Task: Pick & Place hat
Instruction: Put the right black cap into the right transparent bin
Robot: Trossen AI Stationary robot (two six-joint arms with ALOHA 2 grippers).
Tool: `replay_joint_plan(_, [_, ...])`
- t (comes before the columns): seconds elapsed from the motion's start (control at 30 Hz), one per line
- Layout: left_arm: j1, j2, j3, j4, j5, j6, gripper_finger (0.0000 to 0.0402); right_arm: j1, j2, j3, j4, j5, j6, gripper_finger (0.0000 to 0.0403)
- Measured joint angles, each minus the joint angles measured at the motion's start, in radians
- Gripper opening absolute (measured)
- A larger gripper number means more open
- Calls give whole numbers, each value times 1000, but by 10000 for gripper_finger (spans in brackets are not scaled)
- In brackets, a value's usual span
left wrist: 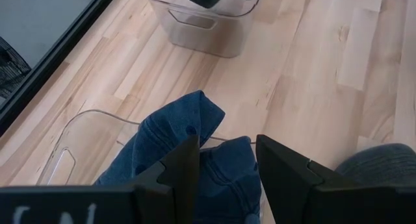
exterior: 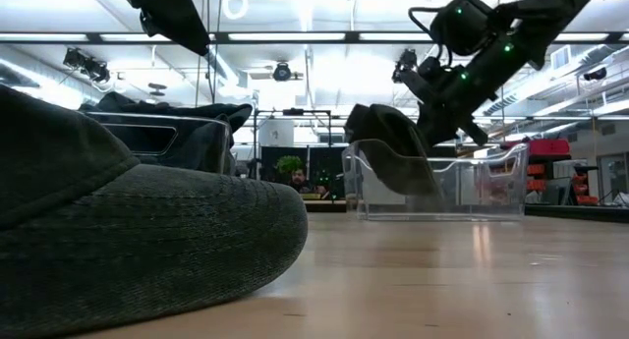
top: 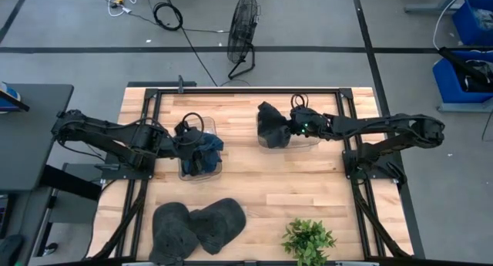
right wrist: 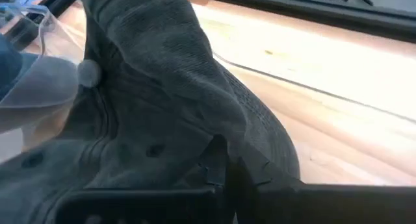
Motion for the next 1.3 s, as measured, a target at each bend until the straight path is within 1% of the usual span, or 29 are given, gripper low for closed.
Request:
replay_joint_plan(0.13, [0,0,0,0,0,0,156,0,0,-14,-16,-42,-6,9])
replay_joint_plan(0.4, [0,0,0,0,0,-1,156,0,0,-17,21,-45,-24,41])
replay_joint_plan(0.53, [0,0,0,0,0,0,156,0,0,-17,16,-74,-110,71])
replay_joint_plan(0.8, [0,0,0,0,0,-1,156,0,-2,-17,8,-80,-128,157])
replay_joint_plan(0.87, [0,0,0,0,0,-1,156,0,-10,-2,-9,-80,-159,173])
replay_joint_plan(0.97, [0,0,0,0,4,0,156,1,-32,55,-63,-80,-204,188])
replay_joint_plan(1.07, [0,0,0,1,42,38,156,6,-53,142,-160,-81,-222,192])
replay_joint_plan(1.13, [0,0,0,1,94,92,156,18,-61,206,-214,-85,-227,191])
replay_joint_plan(1.23, [-5,0,0,4,196,180,156,55,-63,289,-254,-143,-270,186])
replay_joint_plan(1.3, [-20,0,0,20,244,203,156,93,-63,325,-253,-178,-289,183])
